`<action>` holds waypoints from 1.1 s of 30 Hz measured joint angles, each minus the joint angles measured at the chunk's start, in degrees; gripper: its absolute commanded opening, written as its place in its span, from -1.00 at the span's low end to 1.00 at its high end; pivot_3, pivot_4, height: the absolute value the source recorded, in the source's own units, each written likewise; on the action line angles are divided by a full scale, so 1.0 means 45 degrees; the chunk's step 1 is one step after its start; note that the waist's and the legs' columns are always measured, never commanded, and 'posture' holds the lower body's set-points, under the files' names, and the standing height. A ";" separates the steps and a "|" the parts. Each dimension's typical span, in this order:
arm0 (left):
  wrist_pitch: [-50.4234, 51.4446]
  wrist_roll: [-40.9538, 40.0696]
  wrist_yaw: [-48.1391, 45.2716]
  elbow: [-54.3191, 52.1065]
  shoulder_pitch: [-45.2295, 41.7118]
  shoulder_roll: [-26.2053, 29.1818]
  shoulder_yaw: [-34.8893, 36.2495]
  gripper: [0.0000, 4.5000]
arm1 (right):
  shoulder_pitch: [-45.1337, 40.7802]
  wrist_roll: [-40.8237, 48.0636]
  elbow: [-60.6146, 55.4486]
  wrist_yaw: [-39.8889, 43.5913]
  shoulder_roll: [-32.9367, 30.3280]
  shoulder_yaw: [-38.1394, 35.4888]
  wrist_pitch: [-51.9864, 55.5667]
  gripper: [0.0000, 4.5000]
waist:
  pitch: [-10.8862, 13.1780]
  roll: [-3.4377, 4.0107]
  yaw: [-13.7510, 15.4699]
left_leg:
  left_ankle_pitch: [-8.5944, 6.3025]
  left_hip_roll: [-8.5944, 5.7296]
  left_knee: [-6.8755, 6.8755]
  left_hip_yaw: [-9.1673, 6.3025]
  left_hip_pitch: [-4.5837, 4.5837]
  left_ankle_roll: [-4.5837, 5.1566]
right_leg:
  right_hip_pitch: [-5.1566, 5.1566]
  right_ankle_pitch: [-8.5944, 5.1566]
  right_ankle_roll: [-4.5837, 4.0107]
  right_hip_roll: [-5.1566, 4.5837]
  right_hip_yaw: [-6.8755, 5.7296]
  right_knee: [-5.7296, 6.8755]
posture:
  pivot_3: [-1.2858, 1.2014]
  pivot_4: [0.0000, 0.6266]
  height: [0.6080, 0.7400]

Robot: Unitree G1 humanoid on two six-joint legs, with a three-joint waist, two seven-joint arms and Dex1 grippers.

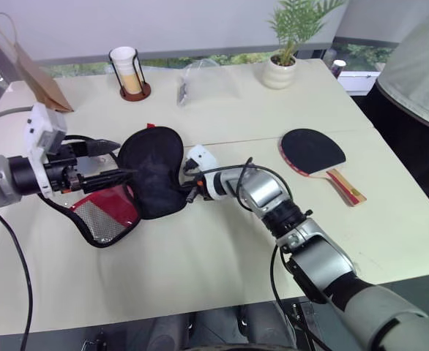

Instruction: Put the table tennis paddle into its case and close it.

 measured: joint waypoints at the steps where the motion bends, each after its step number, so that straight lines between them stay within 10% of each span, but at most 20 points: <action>1: -0.0007 0.0001 0.0016 -0.0011 -0.0002 -0.0001 -0.0001 0.86 | 0.0102 0.0001 -0.0350 0.0210 -0.0193 0.0092 0.0169 -1.00 | 0.0000 0.0000 0.0031 | 0.0000 -0.0001 0.0000 -0.0002 0.0000 0.0000 | 0.0001 0.0000 0.0000 -0.0002 -0.0001 -0.0003 | 0.03 -0.52 1.00; 18: -0.0401 0.0162 0.0027 0.0154 -0.0530 -0.0277 -0.0737 0.86 | 0.2052 0.0373 -0.4817 0.4118 -0.6736 0.0367 0.0267 -1.00 | 0.0001 -0.0004 0.0397 | 0.0000 -0.0005 0.0022 0.0013 -0.0003 0.0004 | 0.0025 0.0000 0.0002 -0.0014 -0.0007 -0.0015 | 0.03 -0.52 1.00; 33: -0.0606 0.0187 -0.0022 0.0332 -0.0805 -0.0514 -0.1402 0.86 | 0.2735 0.0395 -0.4477 0.4292 -0.8731 -0.1265 0.0078 -1.00 | 0.0003 -0.0008 0.0397 | 0.0000 -0.0002 0.0035 0.0016 -0.0009 0.0006 | 0.0029 -0.0001 0.0002 -0.0017 -0.0007 -0.0023 | 0.03 -0.52 1.00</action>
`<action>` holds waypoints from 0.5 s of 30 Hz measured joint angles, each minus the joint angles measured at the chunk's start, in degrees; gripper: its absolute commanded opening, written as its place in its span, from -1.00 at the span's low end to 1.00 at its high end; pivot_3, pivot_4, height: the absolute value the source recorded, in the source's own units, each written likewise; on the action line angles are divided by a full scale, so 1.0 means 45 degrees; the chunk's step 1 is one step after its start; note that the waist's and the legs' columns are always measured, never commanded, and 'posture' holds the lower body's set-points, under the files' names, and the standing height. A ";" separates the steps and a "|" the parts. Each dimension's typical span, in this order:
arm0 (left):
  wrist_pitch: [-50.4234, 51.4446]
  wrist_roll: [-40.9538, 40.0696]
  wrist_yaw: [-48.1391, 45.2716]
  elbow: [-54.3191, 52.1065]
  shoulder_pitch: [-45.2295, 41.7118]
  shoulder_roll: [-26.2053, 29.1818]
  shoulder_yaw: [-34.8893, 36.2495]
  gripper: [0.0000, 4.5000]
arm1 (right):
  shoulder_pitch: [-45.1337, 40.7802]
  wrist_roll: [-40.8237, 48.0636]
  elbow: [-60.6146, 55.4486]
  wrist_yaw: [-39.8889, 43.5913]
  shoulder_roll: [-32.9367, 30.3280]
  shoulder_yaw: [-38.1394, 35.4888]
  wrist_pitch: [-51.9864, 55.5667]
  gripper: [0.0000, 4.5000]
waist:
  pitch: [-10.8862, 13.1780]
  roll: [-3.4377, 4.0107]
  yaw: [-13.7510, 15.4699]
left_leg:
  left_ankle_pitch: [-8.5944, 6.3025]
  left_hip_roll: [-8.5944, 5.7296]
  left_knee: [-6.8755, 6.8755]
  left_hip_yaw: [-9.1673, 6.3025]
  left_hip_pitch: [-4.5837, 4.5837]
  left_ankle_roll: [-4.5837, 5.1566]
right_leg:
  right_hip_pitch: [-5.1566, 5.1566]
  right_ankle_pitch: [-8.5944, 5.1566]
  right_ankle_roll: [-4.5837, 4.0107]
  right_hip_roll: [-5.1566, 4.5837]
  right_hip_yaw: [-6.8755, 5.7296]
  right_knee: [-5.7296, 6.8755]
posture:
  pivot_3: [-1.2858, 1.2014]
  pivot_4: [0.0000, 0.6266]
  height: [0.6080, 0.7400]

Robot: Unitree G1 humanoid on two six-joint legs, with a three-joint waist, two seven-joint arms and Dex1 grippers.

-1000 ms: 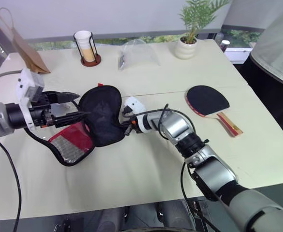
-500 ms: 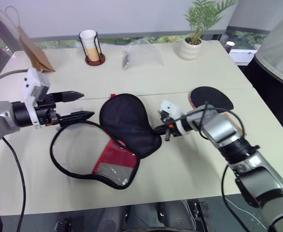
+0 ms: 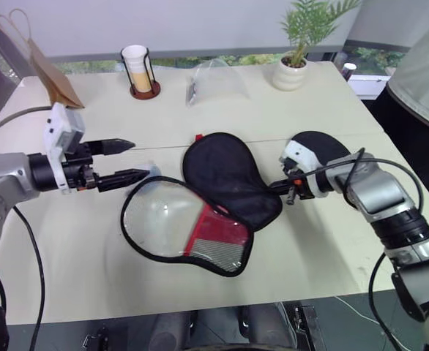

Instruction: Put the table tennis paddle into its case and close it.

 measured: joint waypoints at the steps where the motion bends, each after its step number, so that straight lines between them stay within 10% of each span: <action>1: -0.0004 0.0021 -0.0009 0.0028 -0.0014 -0.0012 -0.0065 0.86 | 0.0114 0.0003 -0.0011 0.0004 -0.0033 -0.0036 0.0049 -1.00 | 0.0000 -0.0001 -0.0002 | 0.0000 0.0000 0.0000 0.0001 0.0000 0.0000 | -0.0001 0.0000 0.0000 0.0000 0.0000 0.0000 | 0.03 -0.52 1.00; 5: -0.0050 0.0153 -0.0053 0.0130 -0.0348 -0.0122 -0.0153 0.86 | 0.0432 0.0056 -0.0188 -0.0043 -0.0036 -0.0224 0.0325 -1.00 | 0.0001 -0.0001 -0.0004 | 0.0000 0.0000 0.0001 0.0001 -0.0001 0.0001 | 0.0000 0.0000 0.0000 0.0000 0.0000 -0.0001 | 0.03 -0.52 1.00; 15: -0.0184 0.0287 -0.0235 0.0309 -0.0487 -0.0327 -0.0551 0.86 | 0.0513 0.0656 -0.1064 -0.0642 -0.0433 -0.1543 0.1546 0.98 | 0.0004 0.0005 0.0031 | 0.0000 -0.0001 0.0002 -0.0001 -0.0013 0.0001 | -0.0005 0.0000 0.0000 -0.0007 -0.0001 -0.0001 | 0.03 -0.52 1.00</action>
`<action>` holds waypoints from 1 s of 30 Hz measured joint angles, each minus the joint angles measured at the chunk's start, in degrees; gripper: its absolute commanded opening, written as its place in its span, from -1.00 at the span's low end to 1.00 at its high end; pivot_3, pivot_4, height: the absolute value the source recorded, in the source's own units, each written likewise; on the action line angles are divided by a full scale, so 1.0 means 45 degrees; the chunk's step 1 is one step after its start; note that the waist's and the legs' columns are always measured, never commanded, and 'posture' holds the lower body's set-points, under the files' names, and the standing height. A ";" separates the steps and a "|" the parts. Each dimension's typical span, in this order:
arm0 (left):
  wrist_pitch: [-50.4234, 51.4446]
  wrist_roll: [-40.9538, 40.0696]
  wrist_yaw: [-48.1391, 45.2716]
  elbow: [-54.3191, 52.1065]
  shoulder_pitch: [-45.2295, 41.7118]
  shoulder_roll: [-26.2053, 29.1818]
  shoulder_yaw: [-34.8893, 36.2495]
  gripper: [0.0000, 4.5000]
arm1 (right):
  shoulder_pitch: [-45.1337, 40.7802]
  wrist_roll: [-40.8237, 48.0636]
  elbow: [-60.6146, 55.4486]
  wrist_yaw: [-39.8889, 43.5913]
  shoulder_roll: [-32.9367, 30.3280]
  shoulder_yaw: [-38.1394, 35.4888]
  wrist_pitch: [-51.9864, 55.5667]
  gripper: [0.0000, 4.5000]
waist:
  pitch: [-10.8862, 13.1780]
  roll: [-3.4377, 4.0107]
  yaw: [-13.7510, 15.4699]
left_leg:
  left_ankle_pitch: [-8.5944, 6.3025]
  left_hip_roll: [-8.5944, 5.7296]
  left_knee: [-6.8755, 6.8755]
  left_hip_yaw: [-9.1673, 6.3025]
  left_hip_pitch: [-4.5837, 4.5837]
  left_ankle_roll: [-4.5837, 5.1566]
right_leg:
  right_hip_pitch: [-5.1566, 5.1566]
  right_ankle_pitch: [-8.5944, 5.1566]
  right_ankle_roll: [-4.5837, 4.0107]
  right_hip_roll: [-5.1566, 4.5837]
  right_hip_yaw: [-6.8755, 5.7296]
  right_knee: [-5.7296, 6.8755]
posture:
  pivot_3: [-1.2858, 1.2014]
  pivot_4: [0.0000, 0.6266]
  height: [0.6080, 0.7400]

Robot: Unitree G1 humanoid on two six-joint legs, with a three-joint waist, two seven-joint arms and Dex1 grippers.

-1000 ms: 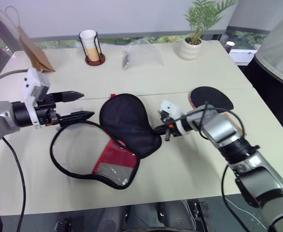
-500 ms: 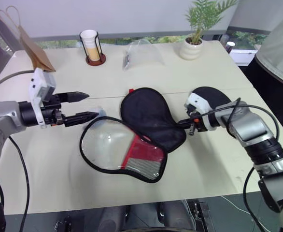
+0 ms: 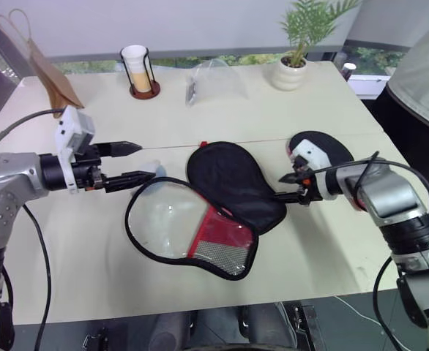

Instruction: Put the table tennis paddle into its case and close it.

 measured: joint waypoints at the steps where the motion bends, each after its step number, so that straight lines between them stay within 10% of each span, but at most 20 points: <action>1: -0.0003 0.0002 -0.0002 0.0002 -0.0002 -0.0037 -0.0012 0.86 | 0.0005 0.0058 -0.0156 -0.0047 -0.0269 -0.0311 0.0110 0.98 | 0.0000 0.0000 0.0011 | 0.0000 0.0000 0.0005 0.0000 -0.0003 0.0000 | 0.0001 0.0000 0.0000 -0.0001 -0.0002 -0.0002 | 0.03 -0.52 1.00; 10: -0.0186 0.0215 -0.0143 0.0220 -0.0379 -0.0543 -0.0485 0.86 | 0.1282 -0.0234 0.0526 -0.1411 -0.2429 -0.2322 0.0611 0.98 | -0.0002 -0.0004 -0.0006 | -0.0001 -0.0001 0.0009 0.0015 -0.0011 0.0004 | 0.0000 -0.0018 -0.0032 -0.0012 -0.0004 -0.0009 | 0.03 -0.52 1.00; 23: -0.0563 0.0753 -0.0547 0.0981 -0.1026 -0.0973 -0.1070 0.86 | 0.0198 -0.0693 0.5877 -0.1545 -0.1753 -0.1784 -0.0982 0.98 | 0.0000 0.0001 -0.0068 | 0.0001 0.0005 0.0015 0.0038 -0.0004 0.0010 | 0.0002 0.0001 0.0003 -0.0003 -0.0001 -0.0005 | 0.03 -0.52 1.00; 30: -0.0562 0.0777 -0.0544 0.0970 -0.0969 -0.0966 -0.1054 0.86 | -0.0138 -0.0815 0.6741 -0.1116 -0.1691 -0.1695 -0.1597 -0.45 | -0.0001 0.0000 -0.0056 | 0.0000 0.0005 0.0022 0.0035 -0.0002 0.0010 | 0.0010 0.0001 0.0003 -0.0001 -0.0001 -0.0004 | 0.03 -0.52 1.00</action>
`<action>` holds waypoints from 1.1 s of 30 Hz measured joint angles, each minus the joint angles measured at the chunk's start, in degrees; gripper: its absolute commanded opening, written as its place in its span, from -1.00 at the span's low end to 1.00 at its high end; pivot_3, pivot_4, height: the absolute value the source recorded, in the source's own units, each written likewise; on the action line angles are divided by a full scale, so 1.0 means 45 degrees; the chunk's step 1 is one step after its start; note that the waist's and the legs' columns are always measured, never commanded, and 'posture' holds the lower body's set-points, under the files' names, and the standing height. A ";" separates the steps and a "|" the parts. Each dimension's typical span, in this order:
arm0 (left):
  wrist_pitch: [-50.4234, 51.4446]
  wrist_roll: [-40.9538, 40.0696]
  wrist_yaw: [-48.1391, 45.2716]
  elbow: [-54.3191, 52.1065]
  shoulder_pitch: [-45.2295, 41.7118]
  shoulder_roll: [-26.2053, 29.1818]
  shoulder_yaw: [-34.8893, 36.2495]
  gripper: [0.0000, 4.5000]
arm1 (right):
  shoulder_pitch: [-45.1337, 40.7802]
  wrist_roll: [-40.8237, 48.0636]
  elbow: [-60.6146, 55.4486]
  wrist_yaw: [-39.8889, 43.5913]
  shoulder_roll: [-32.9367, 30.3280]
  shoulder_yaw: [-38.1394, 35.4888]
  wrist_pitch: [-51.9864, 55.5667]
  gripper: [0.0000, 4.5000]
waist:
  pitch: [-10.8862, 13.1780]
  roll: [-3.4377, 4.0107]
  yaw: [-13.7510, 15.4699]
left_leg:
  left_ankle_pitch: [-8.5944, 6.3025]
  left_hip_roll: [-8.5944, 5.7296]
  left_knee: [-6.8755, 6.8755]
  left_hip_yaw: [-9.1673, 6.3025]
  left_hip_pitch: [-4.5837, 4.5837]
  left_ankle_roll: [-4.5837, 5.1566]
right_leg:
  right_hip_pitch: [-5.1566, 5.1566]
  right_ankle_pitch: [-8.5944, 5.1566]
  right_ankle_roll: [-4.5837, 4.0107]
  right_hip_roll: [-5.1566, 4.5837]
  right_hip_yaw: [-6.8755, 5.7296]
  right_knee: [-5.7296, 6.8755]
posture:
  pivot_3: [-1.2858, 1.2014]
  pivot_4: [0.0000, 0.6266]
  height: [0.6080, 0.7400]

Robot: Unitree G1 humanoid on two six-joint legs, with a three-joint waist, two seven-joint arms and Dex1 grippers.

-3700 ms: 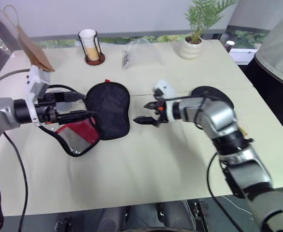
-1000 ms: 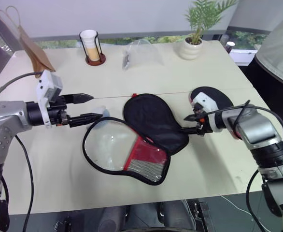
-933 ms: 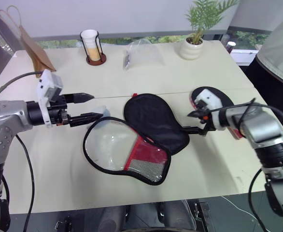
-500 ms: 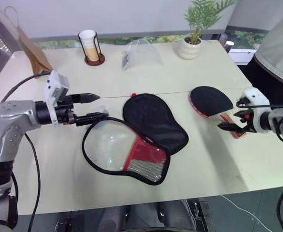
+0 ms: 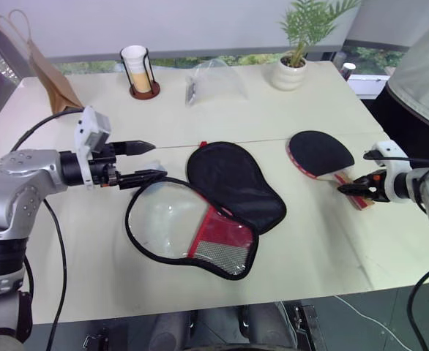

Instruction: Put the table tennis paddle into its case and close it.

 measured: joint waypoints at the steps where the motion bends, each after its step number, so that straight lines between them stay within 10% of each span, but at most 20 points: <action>1: 0.0000 -0.0001 0.0001 -0.0017 0.0010 0.0004 0.0006 0.86 | 0.0003 -0.0048 -0.0006 0.0070 -0.0033 0.0023 -0.0086 -0.63 | 0.0000 0.0000 -0.0001 | 0.0000 -0.0001 0.0000 0.0001 0.0000 0.0000 | 0.0000 0.0000 0.0000 -0.0001 0.0001 0.0001 | 0.03 -0.52 1.00; 15: -0.0113 0.0228 -0.0089 0.0331 -0.0357 -0.0034 -0.0018 0.86 | -0.0307 0.1377 -0.7061 0.0612 0.0198 0.0267 0.4403 -0.63 | 0.0009 0.0016 0.0013 | -0.0001 0.0009 -0.0005 -0.0018 -0.0007 0.0000 | -0.0018 -0.0001 0.0001 0.0010 0.0001 0.0010 | 0.03 -0.52 1.00; 24: -0.0390 0.0547 -0.0277 0.0778 -0.0671 -0.0314 -0.0272 0.86 | -0.0795 0.2486 -1.0874 -0.3145 0.5118 0.0858 1.0074 -0.63 | 0.0003 0.0004 0.0105 | 0.0000 -0.0027 0.0011 -0.0042 -0.0036 -0.0001 | -0.0027 0.0002 -0.0002 -0.0021 -0.0002 0.0014 | 0.03 -0.52 1.00; 33: -0.0392 0.0561 -0.0276 0.0707 -0.0527 -0.0326 -0.0268 0.86 | -0.0498 0.2857 -1.1407 -0.6056 0.6480 0.0534 1.0828 -0.63 | 0.0003 0.0004 0.0016 | -0.0001 -0.0025 0.0000 -0.0042 -0.0033 -0.0001 | -0.0037 0.0003 0.0001 -0.0014 -0.0003 0.0021 | 0.03 -0.52 1.00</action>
